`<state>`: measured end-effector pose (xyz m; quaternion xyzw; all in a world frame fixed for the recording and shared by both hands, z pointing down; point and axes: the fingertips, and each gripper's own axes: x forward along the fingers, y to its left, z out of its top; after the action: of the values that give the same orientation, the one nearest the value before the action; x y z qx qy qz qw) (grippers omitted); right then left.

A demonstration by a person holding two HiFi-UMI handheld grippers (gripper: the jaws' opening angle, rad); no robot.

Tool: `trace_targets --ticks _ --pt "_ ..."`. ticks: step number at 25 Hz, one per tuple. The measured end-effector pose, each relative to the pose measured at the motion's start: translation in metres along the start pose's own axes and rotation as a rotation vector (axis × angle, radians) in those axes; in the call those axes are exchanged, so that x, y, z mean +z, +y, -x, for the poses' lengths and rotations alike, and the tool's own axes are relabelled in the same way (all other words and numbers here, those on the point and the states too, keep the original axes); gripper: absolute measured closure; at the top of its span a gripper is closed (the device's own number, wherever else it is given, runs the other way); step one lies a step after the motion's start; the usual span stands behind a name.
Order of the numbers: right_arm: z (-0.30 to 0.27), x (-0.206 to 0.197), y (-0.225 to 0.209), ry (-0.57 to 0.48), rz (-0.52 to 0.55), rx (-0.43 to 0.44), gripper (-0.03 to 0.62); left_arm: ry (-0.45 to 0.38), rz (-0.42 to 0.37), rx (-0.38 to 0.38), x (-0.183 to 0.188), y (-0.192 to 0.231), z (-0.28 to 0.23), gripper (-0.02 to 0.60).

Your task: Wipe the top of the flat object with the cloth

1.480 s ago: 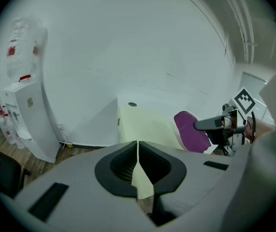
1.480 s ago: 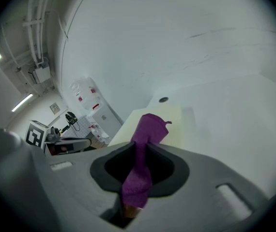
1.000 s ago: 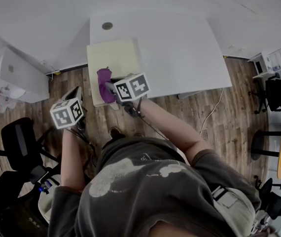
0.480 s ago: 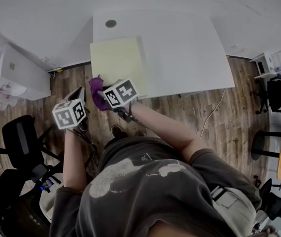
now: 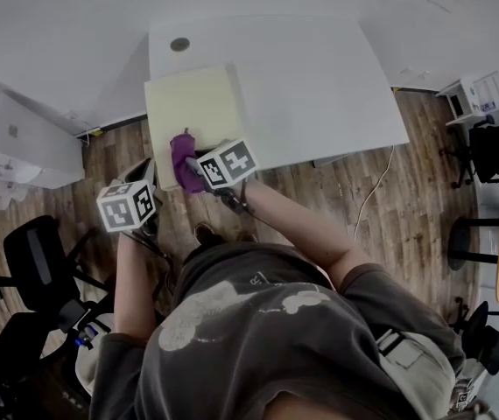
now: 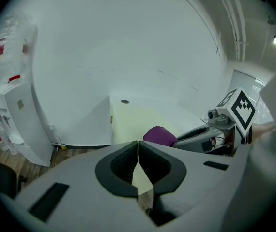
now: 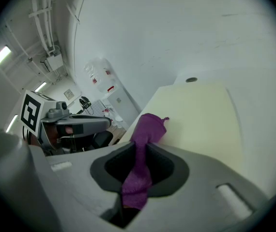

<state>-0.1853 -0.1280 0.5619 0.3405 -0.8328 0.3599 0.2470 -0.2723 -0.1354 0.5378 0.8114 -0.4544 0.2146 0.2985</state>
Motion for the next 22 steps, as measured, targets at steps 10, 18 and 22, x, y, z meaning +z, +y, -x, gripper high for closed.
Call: trace_targets --ticks 10,18,22 --pt "0.053 -0.016 -0.068 -0.05 -0.095 -0.125 0.528 0.061 -0.061 -0.058 -0.005 -0.033 -0.029 0.581" --pt "0.084 -0.027 -0.104 -0.086 -0.172 -0.197 0.528 0.101 -0.083 -0.079 -0.016 -0.041 -0.039 0.581" --pt "0.098 -0.03 -0.122 -0.1 -0.201 -0.243 0.528 0.11 -0.088 -0.089 -0.015 -0.041 -0.041 0.581"
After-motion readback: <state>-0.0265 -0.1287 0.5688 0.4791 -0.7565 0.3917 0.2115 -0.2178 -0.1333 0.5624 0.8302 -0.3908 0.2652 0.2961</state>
